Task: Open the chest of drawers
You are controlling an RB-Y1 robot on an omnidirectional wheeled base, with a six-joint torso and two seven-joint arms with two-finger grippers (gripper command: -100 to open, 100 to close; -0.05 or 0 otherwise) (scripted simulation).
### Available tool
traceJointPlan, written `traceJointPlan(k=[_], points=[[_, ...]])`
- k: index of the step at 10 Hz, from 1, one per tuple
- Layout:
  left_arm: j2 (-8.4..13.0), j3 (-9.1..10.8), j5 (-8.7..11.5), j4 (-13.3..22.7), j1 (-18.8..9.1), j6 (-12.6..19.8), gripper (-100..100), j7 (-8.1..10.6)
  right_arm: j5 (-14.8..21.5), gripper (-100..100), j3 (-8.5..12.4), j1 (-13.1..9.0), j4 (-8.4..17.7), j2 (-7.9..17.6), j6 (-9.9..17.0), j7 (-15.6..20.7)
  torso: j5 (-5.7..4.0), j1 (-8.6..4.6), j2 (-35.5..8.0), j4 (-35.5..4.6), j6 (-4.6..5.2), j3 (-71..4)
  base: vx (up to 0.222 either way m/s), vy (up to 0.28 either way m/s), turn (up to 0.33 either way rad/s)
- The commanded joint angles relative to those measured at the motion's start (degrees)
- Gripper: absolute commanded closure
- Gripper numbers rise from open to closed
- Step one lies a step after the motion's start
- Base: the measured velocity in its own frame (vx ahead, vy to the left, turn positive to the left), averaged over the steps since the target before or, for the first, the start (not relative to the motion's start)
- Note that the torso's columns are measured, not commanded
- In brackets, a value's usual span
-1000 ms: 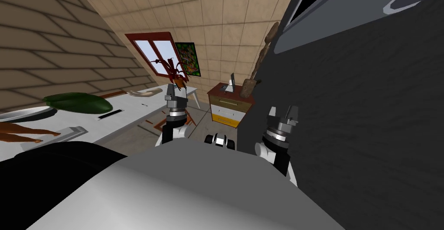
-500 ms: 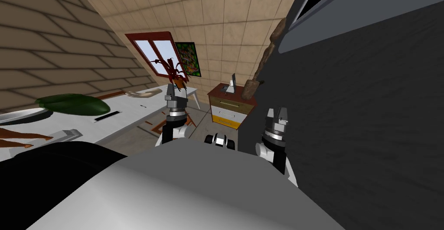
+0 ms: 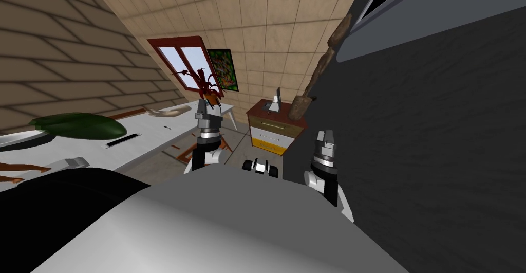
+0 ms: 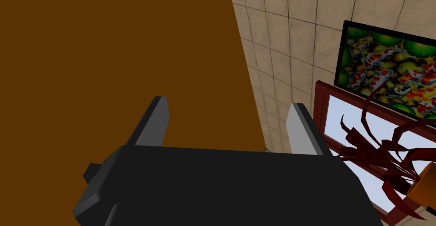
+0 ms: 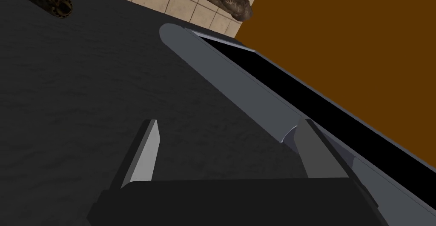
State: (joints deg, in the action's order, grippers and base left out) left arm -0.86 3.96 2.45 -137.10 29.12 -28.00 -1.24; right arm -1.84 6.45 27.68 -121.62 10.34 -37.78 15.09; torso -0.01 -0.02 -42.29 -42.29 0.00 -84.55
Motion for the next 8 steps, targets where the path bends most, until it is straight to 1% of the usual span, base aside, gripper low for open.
traceJointPlan(k=[1,3,4,6,7,8], points=[[0.0,0.0,0.0,0.0,0.0,0.0,0,0.0,0.8,-100,0.9,-0.9,3.8,1.2,-2.1,4.5,0.02,0.03,0.0,0.0,0.0,0.0,0.082,0.051,0.026],[0.0,0.0,0.0,0.0,0.0,0.0,0,0.0,0.8,-100,0.9,-0.9,4.2,1.2,-2.1,7.6,0.03,0.05,0.1,0.0,0.0,-0.1,0.07,0.028,0.004],[0.0,0.0,0.0,0.0,0.0,0.0,0,0.0,1.4,-100,1.5,-1.4,6.9,1.9,-3.5,9.3,0.0,-0.05,-0.1,0.0,0.01,0.0,0.073,0.016,0.028],[0.0,0.0,0.0,0.0,0.0,0.0,0,0.0,1.4,-100,1.5,-1.4,7.1,1.9,-3.5,12.2,0.02,0.04,0.0,0.0,0.01,0.0,0.057,0.028,0.006],[0.0,0.0,0.0,0.0,0.0,0.0,0,0.0,2.0,-100,2.3,-1.9,9.9,2.5,-5.0,14.2,0.02,0.04,-0.1,0.0,0.01,0.0,0.073,0.044,0.029],[0.0,0.0,0.0,0.0,0.0,0.0,0,0.0,2.0,-100,2.3,-1.9,10.0,2.5,-5.0,15.7,0.03,0.09,0.0,0.0,0.0,0.0,0.083,0.035,0.011]])
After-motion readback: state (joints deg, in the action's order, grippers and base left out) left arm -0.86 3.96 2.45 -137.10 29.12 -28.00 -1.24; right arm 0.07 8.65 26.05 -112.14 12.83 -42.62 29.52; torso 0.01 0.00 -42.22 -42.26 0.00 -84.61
